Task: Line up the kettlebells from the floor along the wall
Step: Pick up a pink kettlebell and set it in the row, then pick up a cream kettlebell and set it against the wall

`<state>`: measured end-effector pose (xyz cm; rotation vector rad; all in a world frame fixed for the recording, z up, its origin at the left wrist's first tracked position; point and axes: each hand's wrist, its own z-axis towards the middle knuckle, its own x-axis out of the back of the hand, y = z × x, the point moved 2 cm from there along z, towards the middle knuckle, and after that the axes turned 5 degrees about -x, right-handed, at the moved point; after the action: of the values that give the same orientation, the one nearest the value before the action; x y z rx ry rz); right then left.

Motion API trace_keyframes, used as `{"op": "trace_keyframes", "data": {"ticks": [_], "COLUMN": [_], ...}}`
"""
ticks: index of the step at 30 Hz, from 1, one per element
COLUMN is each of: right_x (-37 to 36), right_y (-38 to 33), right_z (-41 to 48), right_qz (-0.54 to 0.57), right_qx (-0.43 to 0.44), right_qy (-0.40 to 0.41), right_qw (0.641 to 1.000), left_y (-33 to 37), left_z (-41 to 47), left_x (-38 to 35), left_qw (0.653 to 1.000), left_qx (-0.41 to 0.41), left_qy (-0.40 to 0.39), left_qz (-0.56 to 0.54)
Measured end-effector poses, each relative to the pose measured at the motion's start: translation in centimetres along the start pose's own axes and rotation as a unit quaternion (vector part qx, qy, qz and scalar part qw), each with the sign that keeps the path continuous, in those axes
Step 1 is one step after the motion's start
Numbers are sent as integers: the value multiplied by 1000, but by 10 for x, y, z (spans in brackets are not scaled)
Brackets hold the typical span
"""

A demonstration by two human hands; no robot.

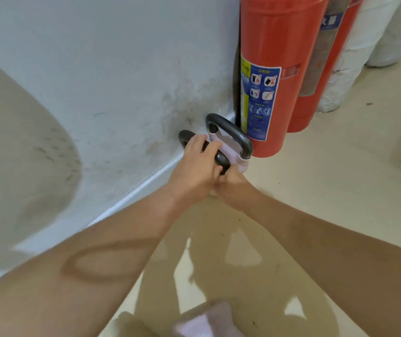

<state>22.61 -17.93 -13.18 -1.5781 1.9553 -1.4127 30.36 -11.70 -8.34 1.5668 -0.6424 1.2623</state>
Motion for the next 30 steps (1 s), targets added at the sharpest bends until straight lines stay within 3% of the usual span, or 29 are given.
{"op": "trace_keyframes", "data": {"ticks": [3, 6, 8, 12, 18, 20, 23, 26, 30], "right_x": [2, 8, 15, 9, -28, -45, -66, -81, -88], "right_y": [3, -14, -32, -81, -139, -140, -119, -70, 8], "right_z": [0, -21, -42, -88, -180, -211, -257, -290, -326], "right_qz": [-32, -194, -288, -414, -576, -617, -600, -563, -461], "right_qx": [-56, -77, -93, -18, 98, 110, 117, 106, 74], "right_qy": [-5, -72, -99, -115, -130, -126, -131, -150, -166], "right_qw": [998, 975, 948, 903, 801, 769, 781, 806, 869], "left_y": [5, 4, 9, 19, 72, 82, 82, 98, 125], "left_z": [-47, -106, -144, -209, -282, -305, -346, -383, -427], "left_x": [-6, -12, -10, -1, 34, 34, 11, -3, -17], "left_qw": [998, 984, 976, 963, 921, 924, 935, 932, 920], "left_qx": [39, 87, 101, 133, 187, 197, 235, 250, 287], "left_qy": [-23, -146, -181, -218, -293, -266, -206, -207, -215], "left_qz": [-41, -51, -73, -87, -174, -193, -166, -160, -156]}}
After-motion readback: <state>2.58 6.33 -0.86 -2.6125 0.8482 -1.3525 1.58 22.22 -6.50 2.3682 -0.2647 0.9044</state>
